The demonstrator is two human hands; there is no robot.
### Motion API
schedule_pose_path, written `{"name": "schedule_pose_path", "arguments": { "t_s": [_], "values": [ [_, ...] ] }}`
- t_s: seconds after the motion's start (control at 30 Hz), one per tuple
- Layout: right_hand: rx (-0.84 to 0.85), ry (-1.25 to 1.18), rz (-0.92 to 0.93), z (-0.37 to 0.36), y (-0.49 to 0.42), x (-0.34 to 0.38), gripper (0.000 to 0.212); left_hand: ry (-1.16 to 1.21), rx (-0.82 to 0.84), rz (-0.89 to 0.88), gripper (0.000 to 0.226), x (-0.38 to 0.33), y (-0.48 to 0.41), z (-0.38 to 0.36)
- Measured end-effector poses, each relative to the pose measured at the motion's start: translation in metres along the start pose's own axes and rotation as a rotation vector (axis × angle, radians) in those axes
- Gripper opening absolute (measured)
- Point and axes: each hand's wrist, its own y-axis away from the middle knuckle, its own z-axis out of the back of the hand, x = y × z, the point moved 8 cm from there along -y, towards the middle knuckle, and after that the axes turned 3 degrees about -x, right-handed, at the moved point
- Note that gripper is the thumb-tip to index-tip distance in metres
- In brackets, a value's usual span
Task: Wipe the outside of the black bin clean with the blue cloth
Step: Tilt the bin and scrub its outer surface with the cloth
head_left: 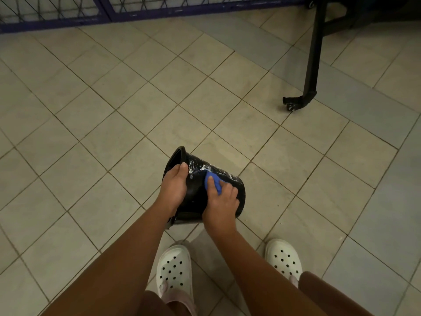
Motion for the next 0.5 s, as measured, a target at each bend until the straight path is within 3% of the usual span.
{"name": "schedule_pose_path", "arguments": {
  "t_s": [0.17, 0.3, 0.5],
  "values": [
    [-0.007, -0.15, 0.113, -0.002, 0.035, 0.027, 0.083, 0.008, -0.008, 0.014, 0.045, 0.004, -0.001, 0.006],
    [0.005, -0.153, 0.222, 0.004, 0.005, 0.028, 0.073, 0.006, 0.022, 0.012, 0.043, 0.003, 0.003, 0.001],
    [-0.018, -0.036, 0.011, 0.006, 0.015, -0.004, 0.072, -0.011, 0.024, -0.005, 0.039, 0.0, 0.002, -0.003]
  ]
}}
